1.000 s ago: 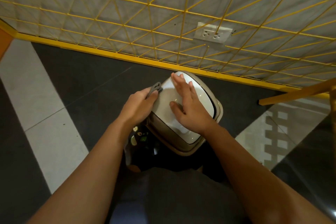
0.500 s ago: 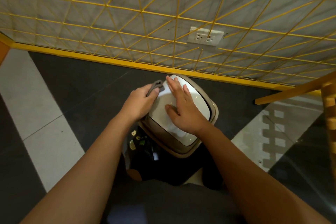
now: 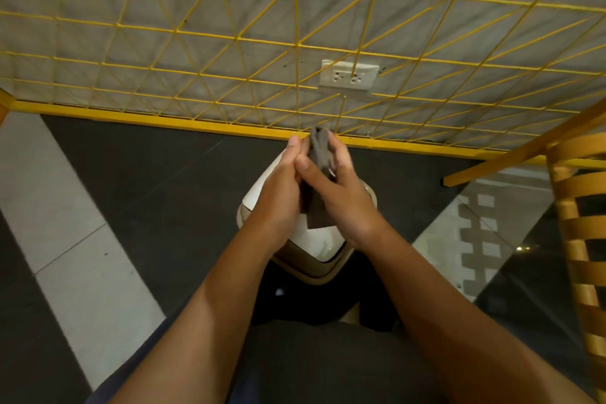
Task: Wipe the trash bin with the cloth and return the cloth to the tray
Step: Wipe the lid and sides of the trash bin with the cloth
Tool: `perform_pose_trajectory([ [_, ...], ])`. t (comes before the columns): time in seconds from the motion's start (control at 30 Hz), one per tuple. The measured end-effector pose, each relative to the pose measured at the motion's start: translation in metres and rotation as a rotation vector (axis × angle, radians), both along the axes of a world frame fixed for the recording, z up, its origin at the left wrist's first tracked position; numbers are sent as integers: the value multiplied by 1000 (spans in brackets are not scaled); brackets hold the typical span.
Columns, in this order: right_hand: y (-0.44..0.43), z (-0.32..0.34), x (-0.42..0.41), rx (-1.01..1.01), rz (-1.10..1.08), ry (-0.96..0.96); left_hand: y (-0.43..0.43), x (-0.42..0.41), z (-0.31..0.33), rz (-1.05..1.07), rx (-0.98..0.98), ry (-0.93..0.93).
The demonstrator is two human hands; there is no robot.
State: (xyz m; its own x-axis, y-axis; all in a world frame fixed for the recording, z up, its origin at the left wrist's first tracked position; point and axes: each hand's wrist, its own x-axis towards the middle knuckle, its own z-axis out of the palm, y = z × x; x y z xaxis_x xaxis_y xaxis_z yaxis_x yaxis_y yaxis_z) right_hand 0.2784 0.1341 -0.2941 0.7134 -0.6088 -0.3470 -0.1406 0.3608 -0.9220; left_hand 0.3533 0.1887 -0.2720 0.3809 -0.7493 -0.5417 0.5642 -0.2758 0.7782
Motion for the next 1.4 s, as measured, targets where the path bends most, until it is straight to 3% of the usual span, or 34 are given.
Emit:
perform_pose_trajectory([
  [0.07, -13, -2, -7, -16, -100, 50, 4, 1, -7, -25, 66, -213],
  [0.13, -29, -5, -15, -31, -262, 149, 14, 2, -15, 13, 244, -672],
  [0.23, -51, -17, -30, -97, -355, 293, 29, 3, -28, -69, 336, -1286],
  [0.3, -59, -25, -37, -175, -276, 381, 34, 4, -40, -218, 527, -1444],
  [0.37, -60, -33, -39, -227, -156, 449, 34, -2, -45, -327, 780, -1388],
  [0.47, -61, -41, -40, -233, -17, 508, 30, -16, -54, -349, 912, -1199],
  [0.6, -62, -41, -43, -225, 39, 542, 23, -11, -55, -299, 854, -1054],
  [0.73, -55, -39, -51, -266, 80, 569, 23, 10, -42, -384, 747, -931],
  [1.2, -32, -44, -64, -204, 43, 655, -9, 45, -46, -488, 500, -1263],
  [1.4, -24, -54, -66, -134, -94, 546, -29, 54, -49, -576, 443, -1290],
])
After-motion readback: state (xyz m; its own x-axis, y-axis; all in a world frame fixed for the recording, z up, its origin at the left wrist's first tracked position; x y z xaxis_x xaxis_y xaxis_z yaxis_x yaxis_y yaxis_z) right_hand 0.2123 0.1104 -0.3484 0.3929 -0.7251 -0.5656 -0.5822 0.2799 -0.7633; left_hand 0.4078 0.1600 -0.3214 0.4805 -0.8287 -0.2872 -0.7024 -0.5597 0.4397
